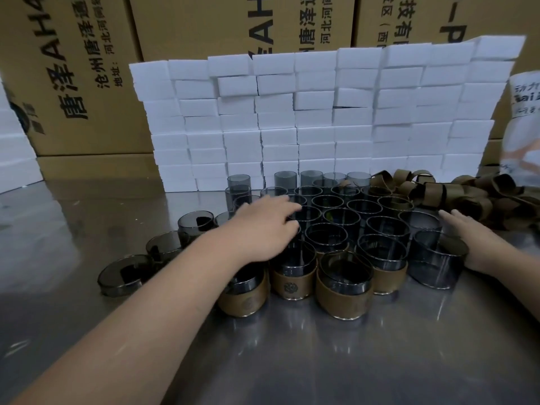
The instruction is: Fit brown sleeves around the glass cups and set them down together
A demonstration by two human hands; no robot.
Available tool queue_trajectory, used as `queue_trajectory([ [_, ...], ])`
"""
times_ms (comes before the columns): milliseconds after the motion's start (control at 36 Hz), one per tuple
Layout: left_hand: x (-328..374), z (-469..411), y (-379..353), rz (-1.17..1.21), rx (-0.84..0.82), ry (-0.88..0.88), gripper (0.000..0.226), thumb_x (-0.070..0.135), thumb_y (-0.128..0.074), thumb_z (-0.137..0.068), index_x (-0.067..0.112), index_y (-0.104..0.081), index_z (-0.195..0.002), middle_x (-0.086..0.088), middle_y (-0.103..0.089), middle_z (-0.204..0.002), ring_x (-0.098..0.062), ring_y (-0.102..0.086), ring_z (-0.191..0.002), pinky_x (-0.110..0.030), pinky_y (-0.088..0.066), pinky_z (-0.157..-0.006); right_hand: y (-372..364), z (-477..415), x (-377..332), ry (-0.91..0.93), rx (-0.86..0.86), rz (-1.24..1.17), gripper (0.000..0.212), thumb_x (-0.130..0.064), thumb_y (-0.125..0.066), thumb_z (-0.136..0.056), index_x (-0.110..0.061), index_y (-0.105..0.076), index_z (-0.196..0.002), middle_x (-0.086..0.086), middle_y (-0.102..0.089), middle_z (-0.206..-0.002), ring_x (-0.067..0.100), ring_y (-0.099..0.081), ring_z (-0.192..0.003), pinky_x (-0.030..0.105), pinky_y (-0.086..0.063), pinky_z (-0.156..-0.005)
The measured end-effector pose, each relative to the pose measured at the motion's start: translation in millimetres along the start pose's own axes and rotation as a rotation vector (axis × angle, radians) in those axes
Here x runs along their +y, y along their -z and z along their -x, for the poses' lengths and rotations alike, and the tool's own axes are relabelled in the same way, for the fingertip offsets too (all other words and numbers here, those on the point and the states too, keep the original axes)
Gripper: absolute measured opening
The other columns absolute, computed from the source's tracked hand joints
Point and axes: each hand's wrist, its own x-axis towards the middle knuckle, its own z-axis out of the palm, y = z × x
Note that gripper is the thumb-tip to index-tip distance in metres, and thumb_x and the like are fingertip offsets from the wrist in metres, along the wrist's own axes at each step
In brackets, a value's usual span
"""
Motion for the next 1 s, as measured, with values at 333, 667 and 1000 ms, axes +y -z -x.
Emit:
queue_trajectory([
  [333, 15.8, -7.1, -12.7, -0.028, -0.095, 0.041, 0.035, 0.039, -0.026, -0.098, 0.023, -0.054, -0.112, -0.002, -0.056, -0.117, -0.026, -0.047, -0.113, -0.047, -0.026, -0.103, -1.8, -2.6, -0.3, 0.047, -0.026, -0.089, 0.063, -0.025, -0.061, -0.089, -0.016, -0.034, -0.145, 0.008, -0.051, -0.137, 0.025, -0.048, -0.125, 0.037, -0.038, -0.103],
  [667, 13.4, -12.7, -18.5, -0.104, -0.105, 0.044, 0.058, 0.052, -0.017, -0.096, 0.020, -0.056, -0.124, -0.009, -0.040, -0.137, -0.030, -0.024, -0.130, -0.048, -0.022, -0.107, -3.6, -6.6, 3.7, 0.002, 0.097, -0.096, 0.063, -0.016, -0.065, -0.085, -0.006, -0.037, -0.142, 0.017, -0.042, -0.143, 0.032, -0.043, -0.129, 0.042, -0.037, -0.105],
  [1000, 14.3, -14.4, -20.0, -0.146, -0.074, 0.015, 0.052, 0.052, -0.016, -0.096, 0.021, -0.053, -0.077, -0.005, -0.055, -0.113, -0.027, -0.034, -0.118, -0.045, -0.028, -0.093, 14.5, -35.0, 18.6, -0.145, 0.425, 0.153, 0.064, -0.023, -0.064, -0.079, -0.014, -0.040, -0.137, 0.019, -0.032, -0.143, 0.036, -0.027, -0.132, 0.051, -0.033, -0.103],
])
